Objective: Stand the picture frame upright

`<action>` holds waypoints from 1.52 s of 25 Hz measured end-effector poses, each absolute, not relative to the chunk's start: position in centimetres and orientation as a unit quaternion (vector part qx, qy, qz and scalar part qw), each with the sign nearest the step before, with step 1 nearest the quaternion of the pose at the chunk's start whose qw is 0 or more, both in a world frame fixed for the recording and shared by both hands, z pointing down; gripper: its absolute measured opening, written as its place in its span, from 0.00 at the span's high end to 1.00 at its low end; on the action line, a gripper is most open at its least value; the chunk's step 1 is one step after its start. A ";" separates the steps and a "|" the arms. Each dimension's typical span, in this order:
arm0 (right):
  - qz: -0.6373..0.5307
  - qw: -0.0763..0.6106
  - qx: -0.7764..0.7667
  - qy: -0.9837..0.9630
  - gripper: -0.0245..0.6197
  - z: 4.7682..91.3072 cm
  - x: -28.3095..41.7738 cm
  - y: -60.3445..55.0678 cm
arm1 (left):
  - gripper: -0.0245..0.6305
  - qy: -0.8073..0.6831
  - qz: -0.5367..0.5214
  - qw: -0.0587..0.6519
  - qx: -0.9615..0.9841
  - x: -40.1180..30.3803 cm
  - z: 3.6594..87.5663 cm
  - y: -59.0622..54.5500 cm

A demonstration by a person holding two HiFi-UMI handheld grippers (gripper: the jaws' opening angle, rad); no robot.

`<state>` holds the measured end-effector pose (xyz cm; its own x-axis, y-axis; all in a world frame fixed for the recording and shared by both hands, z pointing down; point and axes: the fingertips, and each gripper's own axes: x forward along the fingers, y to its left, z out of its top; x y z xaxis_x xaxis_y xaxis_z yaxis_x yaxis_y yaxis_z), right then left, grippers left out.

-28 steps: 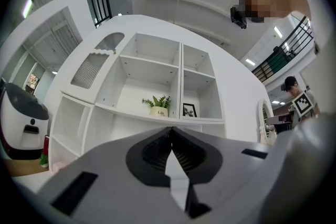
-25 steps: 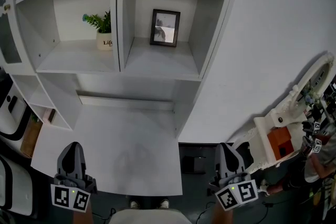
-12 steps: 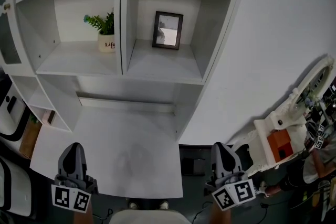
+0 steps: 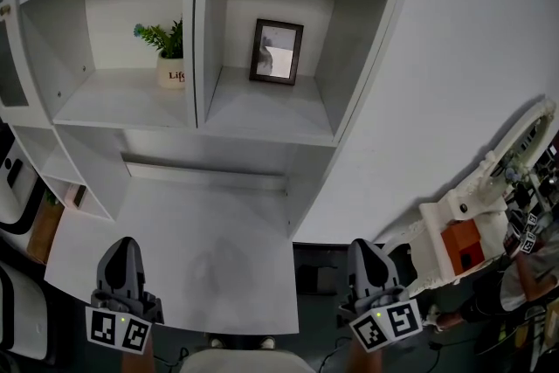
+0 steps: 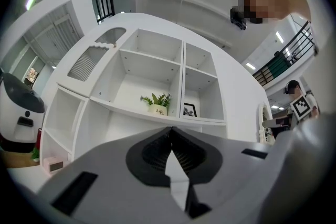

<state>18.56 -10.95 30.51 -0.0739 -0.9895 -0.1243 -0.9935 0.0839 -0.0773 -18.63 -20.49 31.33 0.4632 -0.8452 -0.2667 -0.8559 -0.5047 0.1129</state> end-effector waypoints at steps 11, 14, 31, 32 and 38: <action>0.013 0.075 -0.673 0.735 0.95 30.6 20.2 -12.2 | 0.94 0.494 0.148 0.019 -0.857 -16.5 31.3 -21.6; 0.012 0.075 -0.672 0.737 0.95 30.8 20.3 -12.4 | 0.94 0.495 0.146 0.018 -0.856 -16.4 31.4 -21.7; 0.014 0.075 -0.662 0.745 0.95 30.7 20.0 -13.6 | 0.93 0.492 0.148 0.022 -0.858 -15.8 31.0 -22.6; 0.013 0.075 -0.662 0.746 0.95 30.7 20.0 -13.7 | 0.94 0.493 0.149 0.022 -0.857 -15.9 31.0 -22.6; 0.014 0.075 -0.660 0.747 0.95 30.6 19.7 -14.2 | 0.93 0.496 0.150 0.019 -0.855 -16.3 31.0 -22.9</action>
